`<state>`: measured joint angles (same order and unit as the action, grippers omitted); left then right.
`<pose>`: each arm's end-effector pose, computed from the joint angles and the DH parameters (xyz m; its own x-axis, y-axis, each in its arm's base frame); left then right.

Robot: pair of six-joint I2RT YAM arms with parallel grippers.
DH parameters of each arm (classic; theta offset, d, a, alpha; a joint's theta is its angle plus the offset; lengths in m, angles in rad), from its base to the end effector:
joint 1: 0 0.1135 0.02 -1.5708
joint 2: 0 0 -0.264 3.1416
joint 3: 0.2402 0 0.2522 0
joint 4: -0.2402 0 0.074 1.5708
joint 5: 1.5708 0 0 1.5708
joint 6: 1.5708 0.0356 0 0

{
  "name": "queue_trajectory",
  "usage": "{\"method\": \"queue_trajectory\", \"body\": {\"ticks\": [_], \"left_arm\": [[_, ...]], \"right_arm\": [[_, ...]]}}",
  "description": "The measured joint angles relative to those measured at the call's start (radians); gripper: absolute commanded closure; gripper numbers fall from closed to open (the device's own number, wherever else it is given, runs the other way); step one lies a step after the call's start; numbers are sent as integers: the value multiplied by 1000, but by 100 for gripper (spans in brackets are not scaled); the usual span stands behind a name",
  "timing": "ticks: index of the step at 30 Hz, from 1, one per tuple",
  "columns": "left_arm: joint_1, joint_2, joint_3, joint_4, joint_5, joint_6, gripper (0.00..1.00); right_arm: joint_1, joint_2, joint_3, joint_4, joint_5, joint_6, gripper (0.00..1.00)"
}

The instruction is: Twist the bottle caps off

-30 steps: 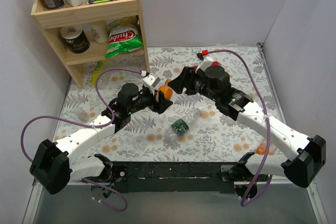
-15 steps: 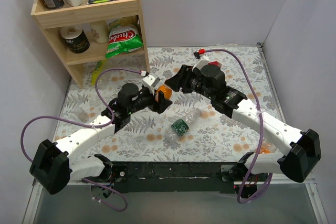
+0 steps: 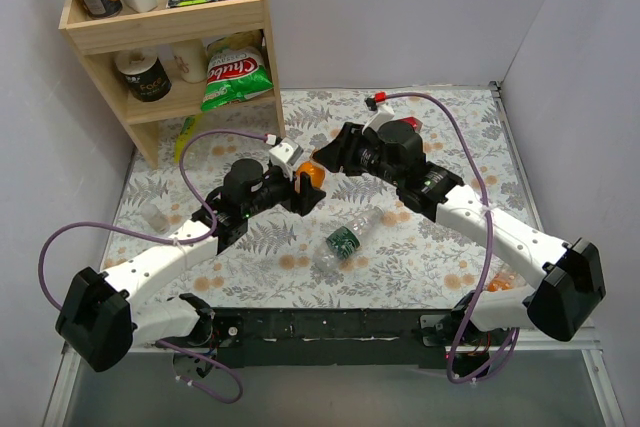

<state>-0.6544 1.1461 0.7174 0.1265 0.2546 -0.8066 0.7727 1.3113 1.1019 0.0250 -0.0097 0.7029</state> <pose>0.2028 -0.1669 0.2745 -0.7264 -0.3233 -0.6065 0.3691 0.5608 -0.7411 0.2232 0.2181 0.3563 -0.5558 0.3609 -0.7489 -0.4529 0.6239 0.6368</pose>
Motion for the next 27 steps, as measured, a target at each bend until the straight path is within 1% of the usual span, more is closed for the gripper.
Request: {"method": "queue_trajectory", "body": {"ticks": [2,5,8,9,12,15,21,27], "left_arm": [[0,-5,0,1,0,1,74],[-2,-15,0,-2,2,3,74],[-1,-26,-1,-3,2,0,74],[1,-35,-3,-4,5,-2,74],[4,-64,-8,-7,29,-13,75],[5,-77,-3,-9,95,-39,75],[5,-107,26,6,254,-116,75],[5,-156,56,9,460,-215,76]], "right_arm": [[0,4,2,1,-1,1,48],[1,6,2,4,-10,5,56],[0,5,0,19,-24,1,76],[-1,2,-5,32,-34,1,86],[-5,-23,-23,56,-68,-23,99],[-11,-73,-45,55,-109,-56,99],[-31,-165,-57,66,-240,-121,99],[-40,-240,-77,158,-451,-191,99]]}}
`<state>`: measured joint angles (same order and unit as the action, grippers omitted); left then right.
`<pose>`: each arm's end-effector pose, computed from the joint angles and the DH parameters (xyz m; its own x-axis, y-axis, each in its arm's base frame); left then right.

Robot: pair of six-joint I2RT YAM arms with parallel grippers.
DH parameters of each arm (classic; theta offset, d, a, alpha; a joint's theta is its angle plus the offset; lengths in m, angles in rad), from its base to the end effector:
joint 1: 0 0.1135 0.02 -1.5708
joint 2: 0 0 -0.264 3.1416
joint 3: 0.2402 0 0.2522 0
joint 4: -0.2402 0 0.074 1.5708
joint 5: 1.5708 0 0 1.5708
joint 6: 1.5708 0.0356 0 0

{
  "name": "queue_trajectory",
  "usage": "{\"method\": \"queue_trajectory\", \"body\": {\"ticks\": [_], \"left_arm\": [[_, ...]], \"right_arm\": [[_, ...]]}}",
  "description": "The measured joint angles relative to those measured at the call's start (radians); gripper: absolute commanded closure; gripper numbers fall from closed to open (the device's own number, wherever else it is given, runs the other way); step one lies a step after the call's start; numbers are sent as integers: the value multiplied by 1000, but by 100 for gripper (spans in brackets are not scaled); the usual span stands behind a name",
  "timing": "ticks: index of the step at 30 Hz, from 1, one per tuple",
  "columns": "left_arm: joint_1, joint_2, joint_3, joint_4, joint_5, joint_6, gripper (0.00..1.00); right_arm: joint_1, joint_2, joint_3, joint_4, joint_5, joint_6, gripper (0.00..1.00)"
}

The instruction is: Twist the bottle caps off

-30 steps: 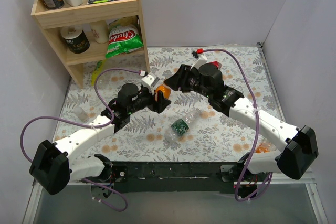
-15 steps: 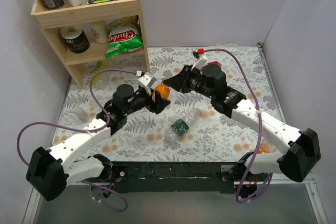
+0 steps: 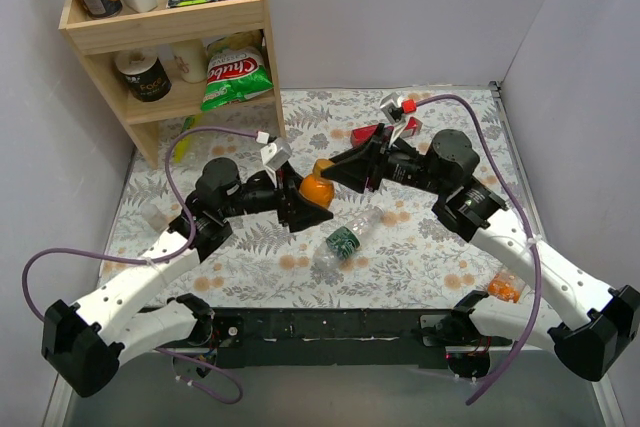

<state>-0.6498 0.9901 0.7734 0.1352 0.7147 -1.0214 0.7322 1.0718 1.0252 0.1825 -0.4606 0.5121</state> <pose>0.1673 -0.1564 0.3319 -0.8671 -0.1501 -0.4749 0.4549 0.1496 -0.8779 0.1724 0.1763 0.4082 -0.3661 0.2611 -0.8932 -0.8569 0.2797 0.4330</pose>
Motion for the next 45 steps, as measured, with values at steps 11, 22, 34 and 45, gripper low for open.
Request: {"method": "queue_trajectory", "body": {"ticks": [11,22,34,45], "left_arm": [[-23,-112,-80,63,227,-211,76],[-38,-114,-139,89,243,-259,78],[-32,-123,-87,-50,57,-310,78],[-31,-165,-117,-258,-206,-207,78]], "right_arm": [[14,-32,-16,41,-317,-45,99],[18,-59,-49,-32,-332,-91,97],[15,-50,-13,-130,-208,86,23],[50,-72,-3,-376,79,267,27]]}}
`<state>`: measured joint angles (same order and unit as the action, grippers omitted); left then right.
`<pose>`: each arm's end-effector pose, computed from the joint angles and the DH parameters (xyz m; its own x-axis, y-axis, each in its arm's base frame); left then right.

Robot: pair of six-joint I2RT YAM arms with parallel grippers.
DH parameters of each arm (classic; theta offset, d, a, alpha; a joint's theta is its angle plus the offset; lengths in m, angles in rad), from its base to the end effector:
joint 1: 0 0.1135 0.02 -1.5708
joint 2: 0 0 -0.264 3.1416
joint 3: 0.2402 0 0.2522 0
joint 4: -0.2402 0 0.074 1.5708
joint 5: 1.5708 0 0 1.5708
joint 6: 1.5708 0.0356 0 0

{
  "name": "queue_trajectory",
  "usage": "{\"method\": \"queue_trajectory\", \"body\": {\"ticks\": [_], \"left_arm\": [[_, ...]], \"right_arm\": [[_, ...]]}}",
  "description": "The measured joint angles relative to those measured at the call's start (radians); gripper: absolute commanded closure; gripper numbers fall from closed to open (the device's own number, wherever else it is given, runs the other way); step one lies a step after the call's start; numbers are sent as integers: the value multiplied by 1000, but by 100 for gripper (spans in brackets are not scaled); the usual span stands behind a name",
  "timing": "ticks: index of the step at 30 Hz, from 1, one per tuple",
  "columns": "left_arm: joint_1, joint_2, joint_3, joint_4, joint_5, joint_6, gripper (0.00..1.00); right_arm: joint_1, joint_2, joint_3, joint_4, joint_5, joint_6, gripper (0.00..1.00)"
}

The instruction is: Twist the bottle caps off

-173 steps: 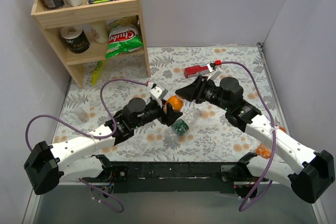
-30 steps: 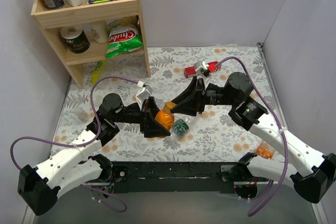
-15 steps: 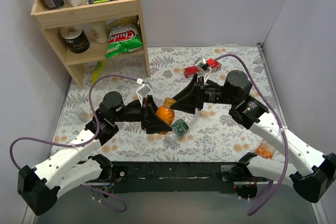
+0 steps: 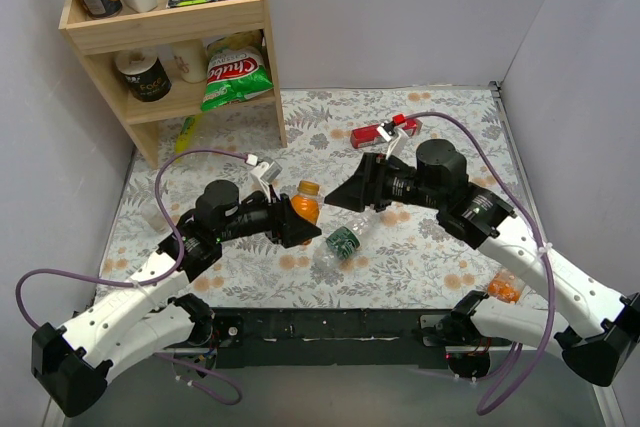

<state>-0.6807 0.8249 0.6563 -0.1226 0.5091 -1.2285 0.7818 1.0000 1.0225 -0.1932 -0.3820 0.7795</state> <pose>0.1391 -0.1350 0.2953 -0.9343 -0.3018 -0.1897 0.0961 0.2993 -0.9493 0.1513 0.1689 0.3830 -0.7285 0.1958 -0.6564 -0.5657 0.3684 0.7378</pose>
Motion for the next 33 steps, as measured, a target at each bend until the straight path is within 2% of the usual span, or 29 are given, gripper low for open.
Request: {"method": "queue_trajectory", "body": {"ticks": [3,5,21,28,33], "left_arm": [[0,0,0,-29,-20,27,78],[0,1,0,-45,-29,42,78],[-18,19,7,-111,-67,95,79],[-27,19,7,-114,-76,92,79],[-32,19,7,-114,-78,90,79]], "right_arm": [[5,41,47,-65,49,4,28],[7,77,82,-89,70,6,25],[31,257,167,-105,118,11,23],[35,289,169,-94,103,19,27],[40,299,169,-71,79,33,34]]}}
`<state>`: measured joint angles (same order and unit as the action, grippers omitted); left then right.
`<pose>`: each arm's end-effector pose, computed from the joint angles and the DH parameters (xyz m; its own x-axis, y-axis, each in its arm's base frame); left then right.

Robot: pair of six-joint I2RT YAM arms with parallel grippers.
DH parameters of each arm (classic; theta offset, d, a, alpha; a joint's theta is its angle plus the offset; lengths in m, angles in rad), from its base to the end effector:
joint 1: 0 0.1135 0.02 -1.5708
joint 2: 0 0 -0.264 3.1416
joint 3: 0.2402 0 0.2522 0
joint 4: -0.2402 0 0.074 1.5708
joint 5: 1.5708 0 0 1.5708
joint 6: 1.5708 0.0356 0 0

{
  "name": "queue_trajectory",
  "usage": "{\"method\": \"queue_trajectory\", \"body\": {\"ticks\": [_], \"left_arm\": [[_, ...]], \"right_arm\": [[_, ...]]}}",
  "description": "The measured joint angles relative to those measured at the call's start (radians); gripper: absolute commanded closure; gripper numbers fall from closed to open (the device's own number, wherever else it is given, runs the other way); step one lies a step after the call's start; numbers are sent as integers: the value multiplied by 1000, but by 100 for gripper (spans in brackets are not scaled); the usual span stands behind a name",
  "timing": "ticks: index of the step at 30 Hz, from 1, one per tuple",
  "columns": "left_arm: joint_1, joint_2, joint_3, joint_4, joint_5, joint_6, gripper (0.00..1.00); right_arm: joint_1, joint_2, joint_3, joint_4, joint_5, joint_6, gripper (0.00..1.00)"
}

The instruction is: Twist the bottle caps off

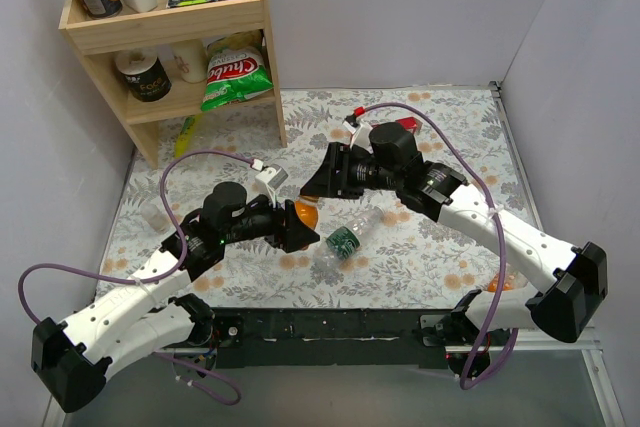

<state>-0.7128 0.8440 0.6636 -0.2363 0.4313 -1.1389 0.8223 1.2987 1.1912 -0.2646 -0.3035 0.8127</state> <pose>0.1367 -0.1378 0.2828 -0.9303 -0.2863 -0.2291 0.0917 0.4234 -0.9013 0.1961 0.2268 0.3619 -0.8154 0.1403 -0.5616 -0.4313 0.4997 0.7512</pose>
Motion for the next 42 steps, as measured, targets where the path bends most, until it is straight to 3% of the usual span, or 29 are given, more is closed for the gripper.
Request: {"method": "queue_trajectory", "body": {"ticks": [10,13,20,32,42], "left_arm": [[-4,-22,0,-1,-5,-14,79],[-4,-34,0,-1,-5,-23,79],[-5,-39,0,-27,32,-52,79],[-3,-95,1,37,292,-152,79],[-7,-100,5,134,505,-249,80]], "right_arm": [[5,1,-11,56,-30,23,46],[5,0,-26,82,-48,23,56],[3,-32,-102,163,-80,20,91],[-17,-137,-234,457,-353,-35,97],[-17,-170,-241,555,-546,-67,96]]}}
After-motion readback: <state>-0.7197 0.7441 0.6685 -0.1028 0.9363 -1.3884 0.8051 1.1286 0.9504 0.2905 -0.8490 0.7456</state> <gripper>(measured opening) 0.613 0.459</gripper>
